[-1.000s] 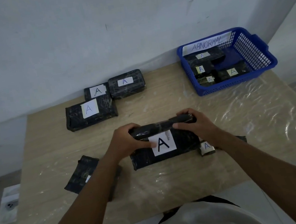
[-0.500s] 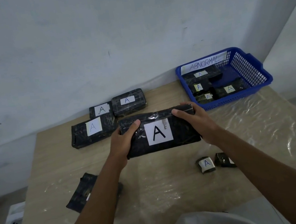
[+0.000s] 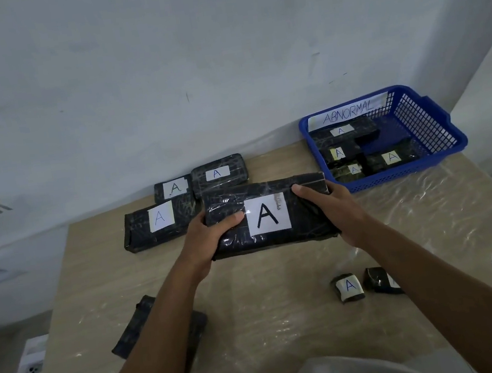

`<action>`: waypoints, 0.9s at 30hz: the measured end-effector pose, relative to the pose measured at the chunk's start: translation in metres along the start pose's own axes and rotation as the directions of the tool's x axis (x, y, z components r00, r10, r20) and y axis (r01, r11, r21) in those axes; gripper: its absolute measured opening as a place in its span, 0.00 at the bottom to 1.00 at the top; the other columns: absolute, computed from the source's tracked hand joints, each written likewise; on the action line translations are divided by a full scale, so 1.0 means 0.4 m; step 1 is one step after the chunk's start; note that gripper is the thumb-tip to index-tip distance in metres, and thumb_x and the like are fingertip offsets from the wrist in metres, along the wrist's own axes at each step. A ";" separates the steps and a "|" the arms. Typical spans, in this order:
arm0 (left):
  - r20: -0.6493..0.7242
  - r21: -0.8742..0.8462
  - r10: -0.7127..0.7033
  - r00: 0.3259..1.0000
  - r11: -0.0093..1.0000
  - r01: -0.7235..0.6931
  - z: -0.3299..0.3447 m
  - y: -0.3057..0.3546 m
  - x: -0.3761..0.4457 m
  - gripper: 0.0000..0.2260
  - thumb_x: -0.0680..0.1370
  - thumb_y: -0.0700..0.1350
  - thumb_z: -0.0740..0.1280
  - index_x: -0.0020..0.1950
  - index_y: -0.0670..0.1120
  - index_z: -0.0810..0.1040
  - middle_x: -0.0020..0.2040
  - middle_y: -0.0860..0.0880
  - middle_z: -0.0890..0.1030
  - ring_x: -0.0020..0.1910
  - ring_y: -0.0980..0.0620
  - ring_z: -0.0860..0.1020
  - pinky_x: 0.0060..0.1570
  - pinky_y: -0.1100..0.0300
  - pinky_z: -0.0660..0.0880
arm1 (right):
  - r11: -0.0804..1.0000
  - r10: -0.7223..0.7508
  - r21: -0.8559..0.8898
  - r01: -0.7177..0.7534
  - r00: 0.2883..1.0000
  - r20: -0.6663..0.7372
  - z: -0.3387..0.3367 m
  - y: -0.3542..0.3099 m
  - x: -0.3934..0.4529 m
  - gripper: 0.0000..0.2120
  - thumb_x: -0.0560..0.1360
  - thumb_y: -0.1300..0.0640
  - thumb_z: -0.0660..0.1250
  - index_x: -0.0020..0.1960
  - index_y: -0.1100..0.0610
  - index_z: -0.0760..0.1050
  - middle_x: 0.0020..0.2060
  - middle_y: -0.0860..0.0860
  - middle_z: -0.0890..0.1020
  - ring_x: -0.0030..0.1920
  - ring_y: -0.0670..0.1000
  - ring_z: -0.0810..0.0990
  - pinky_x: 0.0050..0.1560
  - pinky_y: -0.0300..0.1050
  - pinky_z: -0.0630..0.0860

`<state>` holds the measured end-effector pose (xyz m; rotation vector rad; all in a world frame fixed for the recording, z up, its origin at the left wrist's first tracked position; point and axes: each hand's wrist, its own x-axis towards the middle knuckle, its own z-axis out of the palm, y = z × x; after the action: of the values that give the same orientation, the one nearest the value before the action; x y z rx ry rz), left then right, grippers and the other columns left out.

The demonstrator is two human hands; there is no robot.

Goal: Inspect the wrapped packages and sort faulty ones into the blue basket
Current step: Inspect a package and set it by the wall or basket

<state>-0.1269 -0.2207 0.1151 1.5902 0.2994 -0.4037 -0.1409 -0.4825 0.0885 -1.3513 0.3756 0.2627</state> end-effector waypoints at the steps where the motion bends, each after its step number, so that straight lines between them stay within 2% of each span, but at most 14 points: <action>1: -0.009 -0.032 -0.005 1.000 0.999 0.005 0.001 0.003 0.003 0.20 0.72 0.42 0.79 0.63 0.42 0.80 0.54 0.42 0.87 0.51 0.42 0.87 0.52 0.48 0.83 | 1.000 0.004 -0.010 -0.004 0.999 0.034 0.001 -0.003 0.000 0.29 0.67 0.42 0.80 0.64 0.52 0.79 0.53 0.55 0.88 0.51 0.56 0.88 0.52 0.57 0.85; 3: -0.011 -0.082 -0.017 1.000 0.996 0.016 0.000 0.008 0.011 0.19 0.72 0.42 0.78 0.62 0.43 0.81 0.53 0.43 0.88 0.50 0.44 0.87 0.46 0.52 0.84 | 0.999 0.004 -0.049 0.001 0.996 0.090 0.002 -0.004 0.004 0.31 0.67 0.43 0.81 0.66 0.51 0.77 0.54 0.53 0.87 0.52 0.55 0.88 0.52 0.54 0.85; 6: -0.016 -0.102 -0.028 0.999 0.994 0.026 -0.001 0.013 0.019 0.21 0.71 0.43 0.79 0.62 0.44 0.81 0.53 0.44 0.88 0.49 0.44 0.87 0.44 0.54 0.84 | 0.993 -0.006 -0.116 0.012 0.999 0.054 0.009 -0.006 0.005 0.28 0.67 0.48 0.82 0.63 0.50 0.77 0.52 0.50 0.88 0.50 0.51 0.88 0.49 0.50 0.85; 8: 0.004 -0.096 -0.027 1.000 0.995 0.027 0.000 0.022 0.022 0.25 0.68 0.46 0.79 0.63 0.44 0.81 0.54 0.43 0.87 0.51 0.44 0.87 0.47 0.53 0.83 | 0.997 -0.025 -0.072 0.026 1.000 0.013 0.015 -0.003 0.005 0.24 0.69 0.51 0.82 0.62 0.51 0.78 0.51 0.51 0.88 0.49 0.51 0.89 0.48 0.51 0.85; 11: 0.090 -0.005 -0.028 0.996 1.000 0.029 -0.003 0.031 0.030 0.31 0.66 0.51 0.82 0.66 0.45 0.80 0.57 0.45 0.87 0.56 0.44 0.86 0.60 0.49 0.79 | 0.999 -0.022 0.023 0.022 1.000 -0.019 0.017 0.000 0.012 0.24 0.70 0.54 0.81 0.64 0.55 0.78 0.51 0.54 0.88 0.50 0.53 0.89 0.48 0.52 0.85; 14: 0.050 0.094 -0.029 0.998 0.995 0.025 0.001 0.016 0.030 0.37 0.59 0.55 0.86 0.66 0.47 0.80 0.56 0.48 0.87 0.56 0.46 0.86 0.64 0.46 0.78 | 0.998 -0.033 0.046 0.034 0.999 -0.034 0.015 -0.002 0.018 0.28 0.69 0.53 0.82 0.65 0.56 0.78 0.52 0.53 0.88 0.51 0.54 0.88 0.49 0.50 0.84; 17: -0.022 0.025 -0.017 1.000 1.000 0.017 0.005 0.003 0.029 0.27 0.67 0.49 0.83 0.63 0.46 0.80 0.54 0.47 0.88 0.52 0.48 0.87 0.61 0.49 0.80 | 0.997 -0.040 0.070 0.036 0.998 0.055 0.009 -0.006 0.017 0.37 0.65 0.48 0.84 0.70 0.55 0.75 0.58 0.54 0.86 0.58 0.56 0.86 0.57 0.52 0.83; 20: -0.043 -0.080 -0.050 0.998 0.996 0.046 0.002 0.008 0.029 0.19 0.71 0.46 0.79 0.59 0.43 0.83 0.54 0.44 0.88 0.51 0.47 0.87 0.58 0.50 0.81 | 0.997 -0.043 0.073 0.034 0.991 0.128 0.006 -0.012 0.018 0.41 0.66 0.50 0.84 0.74 0.53 0.71 0.63 0.55 0.83 0.60 0.55 0.85 0.63 0.53 0.81; 23: -0.039 -0.090 -0.064 0.997 0.994 0.061 -0.003 0.017 0.025 0.18 0.72 0.46 0.79 0.59 0.42 0.83 0.53 0.44 0.88 0.53 0.46 0.86 0.57 0.51 0.80 | 0.996 -0.071 0.064 0.066 0.995 0.073 0.025 -0.016 0.012 0.32 0.72 0.58 0.79 0.73 0.53 0.72 0.61 0.55 0.84 0.60 0.56 0.85 0.64 0.54 0.80; 25: -0.003 -0.108 -0.046 0.999 0.993 0.045 -0.006 0.024 0.019 0.19 0.73 0.46 0.78 0.61 0.42 0.82 0.54 0.45 0.88 0.53 0.47 0.86 0.55 0.54 0.80 | 0.992 -0.079 0.103 0.073 0.996 0.047 0.038 -0.019 0.008 0.26 0.75 0.62 0.75 0.70 0.55 0.74 0.59 0.56 0.85 0.59 0.56 0.85 0.61 0.51 0.82; 27: 0.031 -0.135 -0.030 0.999 0.990 0.034 -0.009 0.027 0.012 0.20 0.72 0.45 0.77 0.63 0.42 0.81 0.56 0.45 0.87 0.55 0.49 0.86 0.52 0.57 0.80 | 0.989 -0.074 0.127 0.070 0.997 0.025 0.042 -0.026 0.005 0.22 0.76 0.62 0.74 0.68 0.55 0.75 0.59 0.56 0.84 0.57 0.56 0.85 0.58 0.49 0.82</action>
<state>-0.1178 -0.2179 0.1228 1.4474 0.3235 -0.4220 -0.1331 -0.4682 0.0997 -1.2325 0.3128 0.1955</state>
